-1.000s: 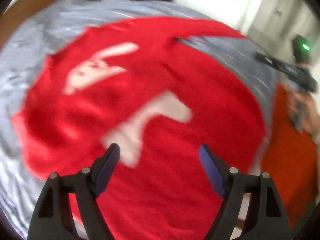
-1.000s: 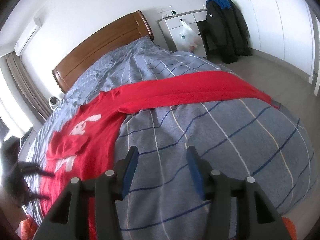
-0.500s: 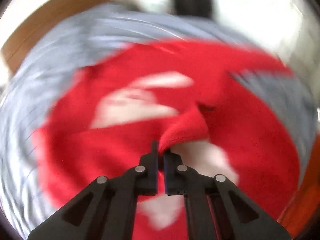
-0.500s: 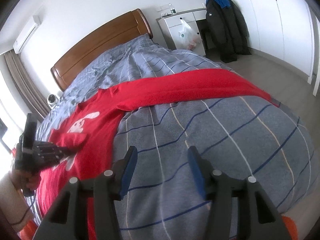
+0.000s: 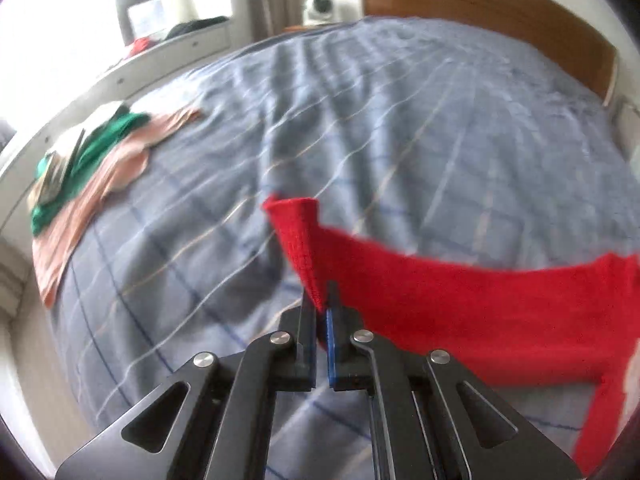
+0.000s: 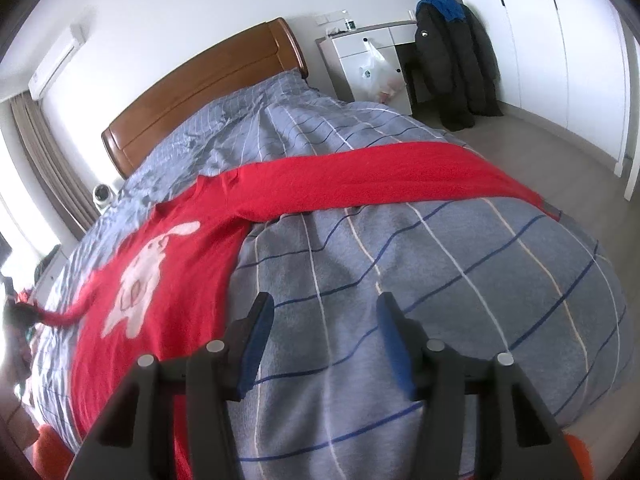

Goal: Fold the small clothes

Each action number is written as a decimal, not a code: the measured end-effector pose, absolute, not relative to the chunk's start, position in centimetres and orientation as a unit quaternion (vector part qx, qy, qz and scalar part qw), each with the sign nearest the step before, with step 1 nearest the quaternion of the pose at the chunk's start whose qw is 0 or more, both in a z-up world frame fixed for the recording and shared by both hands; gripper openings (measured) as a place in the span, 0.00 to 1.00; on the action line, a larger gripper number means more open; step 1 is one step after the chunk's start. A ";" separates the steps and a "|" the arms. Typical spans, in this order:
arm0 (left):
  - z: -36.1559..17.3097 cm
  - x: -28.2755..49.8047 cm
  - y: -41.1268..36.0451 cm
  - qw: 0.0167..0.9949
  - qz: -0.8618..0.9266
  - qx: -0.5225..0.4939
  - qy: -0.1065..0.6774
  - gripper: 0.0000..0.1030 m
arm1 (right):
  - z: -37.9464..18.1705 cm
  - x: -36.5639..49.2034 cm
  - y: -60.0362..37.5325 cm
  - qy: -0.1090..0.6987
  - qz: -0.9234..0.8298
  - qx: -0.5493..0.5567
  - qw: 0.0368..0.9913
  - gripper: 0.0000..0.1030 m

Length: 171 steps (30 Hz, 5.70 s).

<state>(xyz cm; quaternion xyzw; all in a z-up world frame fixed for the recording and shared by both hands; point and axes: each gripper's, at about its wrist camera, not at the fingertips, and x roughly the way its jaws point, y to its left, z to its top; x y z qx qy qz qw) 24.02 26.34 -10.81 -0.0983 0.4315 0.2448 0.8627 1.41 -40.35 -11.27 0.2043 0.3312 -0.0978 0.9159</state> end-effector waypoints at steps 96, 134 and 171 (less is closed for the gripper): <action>-16.4 18.8 13.9 0.917 0.026 -0.029 0.398 1.00 | -10.0 -1.0 -33.8 0.360 -0.076 0.110 0.923 0.73; -16.6 18.1 13.0 0.926 0.034 -0.003 0.375 1.00 | -10.8 -0.9 -35.0 0.365 -0.087 0.149 0.915 0.73; -16.6 18.1 12.9 0.926 0.034 -0.003 0.375 1.00 | -11.2 -0.9 -35.6 0.369 -0.089 0.168 0.910 0.73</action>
